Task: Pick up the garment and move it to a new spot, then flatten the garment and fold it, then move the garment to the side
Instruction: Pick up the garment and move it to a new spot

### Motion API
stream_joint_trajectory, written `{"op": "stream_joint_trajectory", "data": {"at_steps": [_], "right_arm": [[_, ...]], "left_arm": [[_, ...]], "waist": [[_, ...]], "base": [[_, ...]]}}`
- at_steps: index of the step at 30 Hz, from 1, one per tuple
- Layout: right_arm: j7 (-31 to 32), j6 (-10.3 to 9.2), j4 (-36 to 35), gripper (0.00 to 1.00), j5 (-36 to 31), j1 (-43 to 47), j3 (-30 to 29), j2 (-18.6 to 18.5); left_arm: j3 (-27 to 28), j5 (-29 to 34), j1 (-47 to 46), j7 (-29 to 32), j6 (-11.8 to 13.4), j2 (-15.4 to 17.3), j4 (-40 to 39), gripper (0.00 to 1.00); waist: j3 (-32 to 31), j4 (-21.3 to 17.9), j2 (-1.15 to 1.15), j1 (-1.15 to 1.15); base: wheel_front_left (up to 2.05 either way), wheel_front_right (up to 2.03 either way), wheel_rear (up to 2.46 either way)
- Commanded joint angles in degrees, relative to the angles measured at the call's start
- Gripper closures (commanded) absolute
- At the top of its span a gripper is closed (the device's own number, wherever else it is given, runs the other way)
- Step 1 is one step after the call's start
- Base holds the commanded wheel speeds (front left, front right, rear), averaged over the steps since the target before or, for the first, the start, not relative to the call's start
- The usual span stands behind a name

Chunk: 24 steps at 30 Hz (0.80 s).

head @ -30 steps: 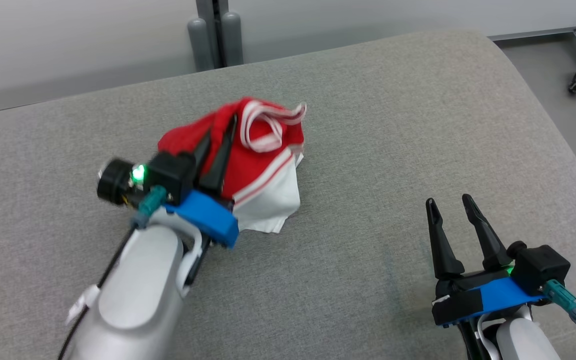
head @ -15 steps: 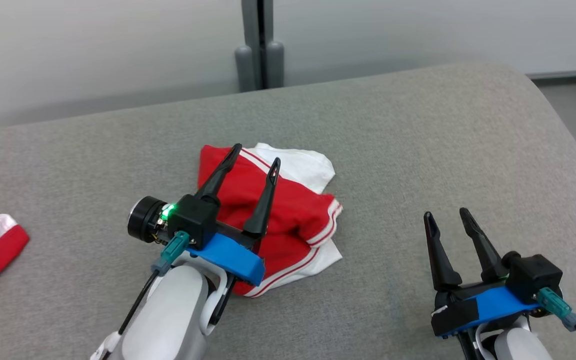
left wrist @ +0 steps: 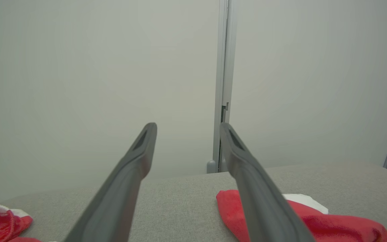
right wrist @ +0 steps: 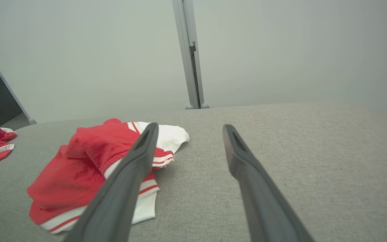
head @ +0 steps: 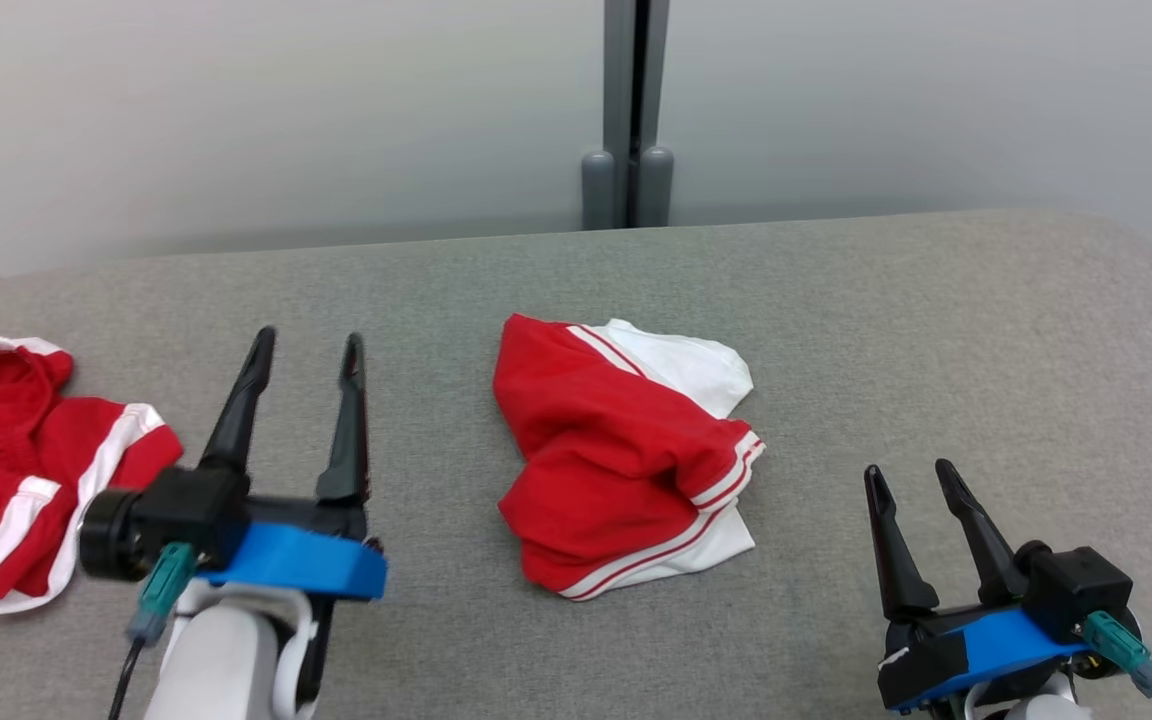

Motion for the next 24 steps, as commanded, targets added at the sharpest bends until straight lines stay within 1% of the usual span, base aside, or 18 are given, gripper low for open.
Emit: {"op": "stream_joint_trajectory", "data": {"at_steps": [1,5,10,16,24], "right_arm": [[-0.20,0.03,0.18,0.00,-0.44,0.68,-0.32,-0.28],[-0.20,0.03,0.67,0.00,-0.65,1.27,-0.67,-0.29],[-0.20,0.03,0.97,0.00,-0.67,2.03,-0.96,-0.28],[-0.20,0.03,1.65,0.00,-1.02,2.84,-1.19,-0.28],[-0.20,0.03,2.52,0.00,-0.52,3.61,-0.62,-0.28]], "left_arm": [[1.29,0.66,1.81,-0.15,0.21,0.50,-0.50,0.00],[5.47,1.79,5.55,-0.16,0.62,0.96,-1.41,0.00],[8.75,3.41,9.89,-0.16,1.04,1.14,-1.64,0.00],[9.60,4.66,12.61,-0.16,0.28,0.47,-0.78,0.00],[10.53,5.25,13.94,-0.16,0.15,-0.97,-0.20,0.00]], "waist": [[-0.17,0.57,0.00,0.01],[-0.88,1.61,0.00,0.01],[-1.80,2.50,0.00,0.01],[-2.36,2.91,0.00,0.01],[-2.90,2.15,0.00,0.01]], "base": [[0.00,0.00,0.00],[0.00,0.00,0.00],[0.00,0.00,0.00],[0.00,0.00,0.00],[0.00,0.00,0.00]]}}
